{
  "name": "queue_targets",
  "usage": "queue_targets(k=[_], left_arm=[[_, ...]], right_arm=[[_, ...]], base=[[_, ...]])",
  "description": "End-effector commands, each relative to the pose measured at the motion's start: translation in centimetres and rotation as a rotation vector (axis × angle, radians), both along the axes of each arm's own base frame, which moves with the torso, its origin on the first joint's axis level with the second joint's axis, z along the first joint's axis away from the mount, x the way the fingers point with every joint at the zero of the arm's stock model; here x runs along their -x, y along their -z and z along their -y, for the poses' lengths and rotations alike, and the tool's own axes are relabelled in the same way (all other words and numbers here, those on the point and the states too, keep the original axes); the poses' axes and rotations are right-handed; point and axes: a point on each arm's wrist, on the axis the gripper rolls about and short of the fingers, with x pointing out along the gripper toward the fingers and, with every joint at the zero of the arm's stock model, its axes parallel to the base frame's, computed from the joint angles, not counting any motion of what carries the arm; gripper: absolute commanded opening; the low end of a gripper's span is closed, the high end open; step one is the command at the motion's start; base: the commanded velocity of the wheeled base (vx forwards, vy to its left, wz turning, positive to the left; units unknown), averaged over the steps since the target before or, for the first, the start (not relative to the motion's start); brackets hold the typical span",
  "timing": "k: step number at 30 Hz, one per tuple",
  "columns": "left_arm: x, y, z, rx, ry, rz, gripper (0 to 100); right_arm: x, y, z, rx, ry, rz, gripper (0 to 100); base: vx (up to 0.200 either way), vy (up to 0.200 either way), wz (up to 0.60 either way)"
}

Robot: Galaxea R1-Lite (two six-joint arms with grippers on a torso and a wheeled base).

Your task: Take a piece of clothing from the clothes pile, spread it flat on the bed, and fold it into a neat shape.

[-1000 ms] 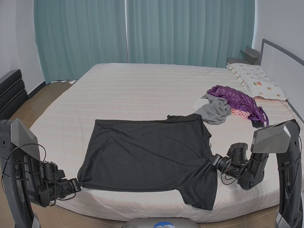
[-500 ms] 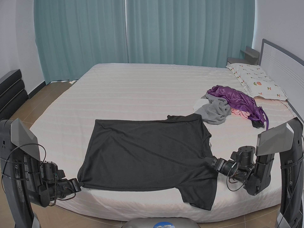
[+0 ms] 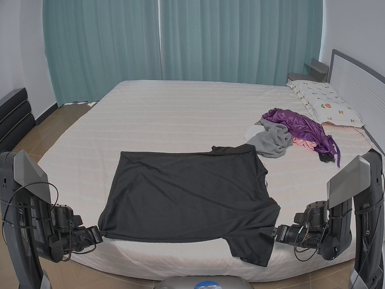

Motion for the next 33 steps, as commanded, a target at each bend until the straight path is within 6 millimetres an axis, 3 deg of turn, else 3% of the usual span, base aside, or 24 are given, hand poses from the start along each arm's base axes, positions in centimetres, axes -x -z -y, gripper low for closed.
queue_targets(k=[1, 15, 16, 33], left_arm=[[0.0, 0.0, 0.0, 0.001, -0.001, 0.0, 0], [0.0, 0.0, 0.0, 0.001, -0.001, 0.0, 0], [0.0, 0.0, 0.0, 0.001, -0.001, 0.0, 0], [-0.1, -0.1, 0.0, -0.001, 0.0, 0.006, 0]], right_arm=[[0.4, 0.4, -0.6, 0.001, -0.028, -0.013, 100], [-0.3, 0.8, -1.4, -0.005, -0.036, 0.005, 100], [-0.3, 0.9, -1.4, -0.005, -0.034, 0.005, 0], [1.1, -0.9, 0.6, -0.003, 0.024, -0.015, 0]], base=[[0.0, 0.0, 0.0], [0.0, 0.0, 0.0], [0.0, 0.0, 0.0], [0.0, 0.0, 0.0]])
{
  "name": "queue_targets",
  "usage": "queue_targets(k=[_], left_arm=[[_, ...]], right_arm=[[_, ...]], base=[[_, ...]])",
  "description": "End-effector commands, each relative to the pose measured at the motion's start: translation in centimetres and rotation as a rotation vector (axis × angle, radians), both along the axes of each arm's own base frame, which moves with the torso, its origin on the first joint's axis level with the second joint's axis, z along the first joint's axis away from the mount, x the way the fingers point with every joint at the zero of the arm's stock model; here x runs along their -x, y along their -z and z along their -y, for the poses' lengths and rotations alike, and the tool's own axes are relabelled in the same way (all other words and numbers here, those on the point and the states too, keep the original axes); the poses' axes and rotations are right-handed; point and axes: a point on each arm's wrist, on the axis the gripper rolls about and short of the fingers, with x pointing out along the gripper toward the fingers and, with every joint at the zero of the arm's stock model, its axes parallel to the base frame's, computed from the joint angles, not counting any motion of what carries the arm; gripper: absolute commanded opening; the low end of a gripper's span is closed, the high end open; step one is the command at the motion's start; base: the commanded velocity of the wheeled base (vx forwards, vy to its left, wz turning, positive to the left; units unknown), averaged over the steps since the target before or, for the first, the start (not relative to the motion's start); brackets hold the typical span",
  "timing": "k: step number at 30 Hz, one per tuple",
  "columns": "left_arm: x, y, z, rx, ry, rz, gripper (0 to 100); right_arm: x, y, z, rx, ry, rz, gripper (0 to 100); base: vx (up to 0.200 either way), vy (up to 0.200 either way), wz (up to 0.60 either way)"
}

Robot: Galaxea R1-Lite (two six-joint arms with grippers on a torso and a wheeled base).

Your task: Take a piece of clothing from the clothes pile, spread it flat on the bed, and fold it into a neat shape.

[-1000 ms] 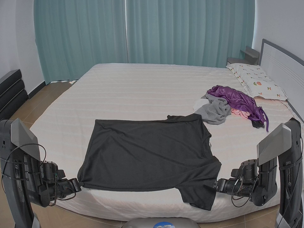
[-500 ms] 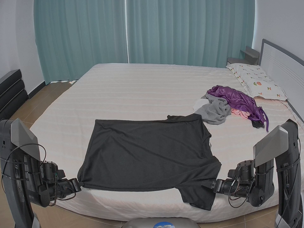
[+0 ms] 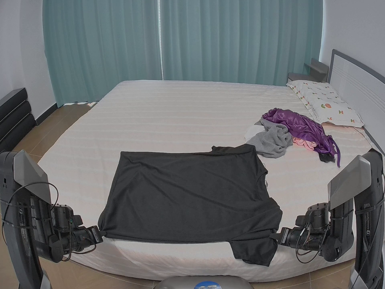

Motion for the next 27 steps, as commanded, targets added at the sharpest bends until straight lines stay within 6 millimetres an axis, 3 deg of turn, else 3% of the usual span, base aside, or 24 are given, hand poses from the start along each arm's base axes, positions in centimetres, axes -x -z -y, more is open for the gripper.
queue_targets(k=[1, 14, 27], left_arm=[[0.0, -0.1, 0.0, -0.003, -0.002, 0.005, 0], [1.0, -2.0, -0.1, -0.044, -0.029, 0.039, 0], [2.0, -2.4, -0.1, -0.111, -0.014, 0.029, 0]], right_arm=[[0.3, -1.0, 0.4, -0.008, 0.012, 0.023, 0], [2.5, -3.9, 2.4, -0.105, -0.02, 0.016, 0], [3.0, -3.9, 3.3, -0.117, -0.015, -0.007, 0]], base=[[0.0, 0.0, 0.0], [0.0, 0.0, 0.0], [0.0, 0.0, 0.0]])
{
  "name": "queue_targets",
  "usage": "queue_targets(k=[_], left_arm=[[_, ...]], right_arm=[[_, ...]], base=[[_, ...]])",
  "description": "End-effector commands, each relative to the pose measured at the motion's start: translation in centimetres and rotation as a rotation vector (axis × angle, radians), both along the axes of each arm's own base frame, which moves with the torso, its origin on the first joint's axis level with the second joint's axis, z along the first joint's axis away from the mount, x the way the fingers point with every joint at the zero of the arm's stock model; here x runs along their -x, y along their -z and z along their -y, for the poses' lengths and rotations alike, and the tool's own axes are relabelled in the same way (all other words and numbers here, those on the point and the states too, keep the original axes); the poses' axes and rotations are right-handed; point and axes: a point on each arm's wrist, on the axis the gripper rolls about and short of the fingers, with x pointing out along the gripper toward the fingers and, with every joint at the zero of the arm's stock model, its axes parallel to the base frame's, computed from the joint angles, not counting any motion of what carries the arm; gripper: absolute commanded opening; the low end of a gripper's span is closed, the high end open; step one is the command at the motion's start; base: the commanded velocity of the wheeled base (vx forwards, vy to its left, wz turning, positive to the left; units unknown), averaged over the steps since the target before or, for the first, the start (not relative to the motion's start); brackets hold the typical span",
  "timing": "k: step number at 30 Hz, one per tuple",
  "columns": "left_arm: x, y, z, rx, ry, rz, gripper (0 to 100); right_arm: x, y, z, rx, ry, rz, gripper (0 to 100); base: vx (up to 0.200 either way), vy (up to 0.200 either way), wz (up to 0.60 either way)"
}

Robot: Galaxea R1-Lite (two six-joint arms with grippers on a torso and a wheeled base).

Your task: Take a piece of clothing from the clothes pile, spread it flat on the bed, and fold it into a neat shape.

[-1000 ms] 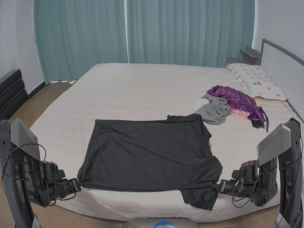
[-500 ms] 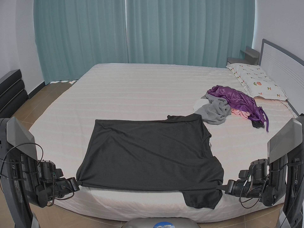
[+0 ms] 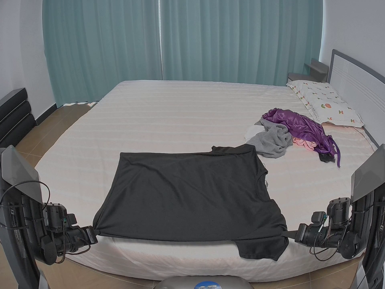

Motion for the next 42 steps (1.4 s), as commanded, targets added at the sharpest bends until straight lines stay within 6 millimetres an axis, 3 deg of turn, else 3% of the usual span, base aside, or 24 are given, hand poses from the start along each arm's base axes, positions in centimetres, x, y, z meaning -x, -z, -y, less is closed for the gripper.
queue_targets(k=[1, 14, 32, 42], left_arm=[[0.5, -0.2, 0.0, -0.026, -0.004, -0.009, 0], [1.4, -1.0, 0.0, -0.09, 0.018, -0.025, 0], [4.3, -3.0, 0.2, -0.227, 0.118, -0.168, 0], [5.6, -3.0, 0.3, -0.303, 0.149, -0.271, 0]], right_arm=[[0.5, -0.2, 0.2, 0.003, 0.006, -0.012, 0], [2.1, -1.6, 0.8, 0.11, -0.079, -0.045, 0], [4.2, -2.8, 1.2, 0.211, -0.171, -0.092, 0], [5.8, -3.5, 1.5, 0.258, -0.23, -0.118, 0]], base=[[0.0, 0.0, 0.0], [0.0, 0.0, 0.0], [0.0, 0.0, 0.0], [0.0, 0.0, 0.0]])
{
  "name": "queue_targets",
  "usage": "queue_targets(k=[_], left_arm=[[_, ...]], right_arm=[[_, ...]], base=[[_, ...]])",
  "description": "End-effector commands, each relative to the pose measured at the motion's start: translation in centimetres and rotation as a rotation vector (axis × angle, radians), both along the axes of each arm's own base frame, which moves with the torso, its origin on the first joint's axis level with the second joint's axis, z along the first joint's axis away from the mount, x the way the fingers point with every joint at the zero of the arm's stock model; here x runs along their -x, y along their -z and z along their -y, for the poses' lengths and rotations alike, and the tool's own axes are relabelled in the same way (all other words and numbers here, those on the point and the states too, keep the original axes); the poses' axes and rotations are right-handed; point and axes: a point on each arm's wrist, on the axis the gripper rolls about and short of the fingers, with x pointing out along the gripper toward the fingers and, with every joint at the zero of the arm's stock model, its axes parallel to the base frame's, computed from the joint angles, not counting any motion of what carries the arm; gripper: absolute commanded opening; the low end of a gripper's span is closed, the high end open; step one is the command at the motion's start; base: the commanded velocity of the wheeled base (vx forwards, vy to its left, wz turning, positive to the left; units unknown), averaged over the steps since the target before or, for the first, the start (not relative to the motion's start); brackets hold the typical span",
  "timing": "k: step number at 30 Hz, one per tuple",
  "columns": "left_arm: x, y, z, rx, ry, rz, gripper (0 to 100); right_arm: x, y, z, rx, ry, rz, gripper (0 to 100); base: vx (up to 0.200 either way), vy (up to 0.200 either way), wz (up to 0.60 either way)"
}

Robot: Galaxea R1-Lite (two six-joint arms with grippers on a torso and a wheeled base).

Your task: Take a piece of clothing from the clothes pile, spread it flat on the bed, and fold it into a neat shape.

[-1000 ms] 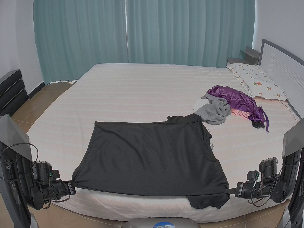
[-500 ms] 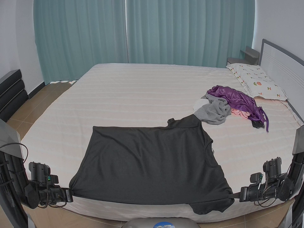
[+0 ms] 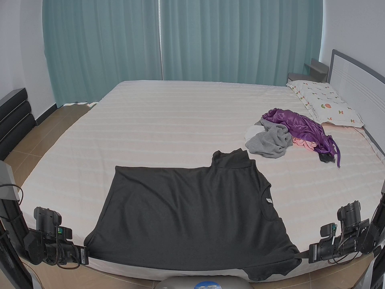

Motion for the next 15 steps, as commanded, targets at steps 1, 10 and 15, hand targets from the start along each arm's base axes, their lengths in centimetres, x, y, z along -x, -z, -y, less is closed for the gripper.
queue_targets(k=[1, 10, 15], left_arm=[[0.8, -0.4, 0.1, -0.026, 0.006, -0.009, 0], [0.6, -0.6, 0.3, -0.05, 0.0, -0.009, 0], [-2.6, -2.1, 0.4, 0.028, -0.118, 0.138, 0]], right_arm=[[0.7, -0.7, 0.2, 0.007, -0.009, 0.026, 0], [0.5, -1.2, 0.1, -0.002, -0.006, 0.061, 0], [-1.4, -2.0, -0.1, -0.037, 0.031, 0.14, 0]], base=[[0.0, 0.0, 0.0], [0.0, 0.0, 0.0], [0.0, 0.0, 0.0]])
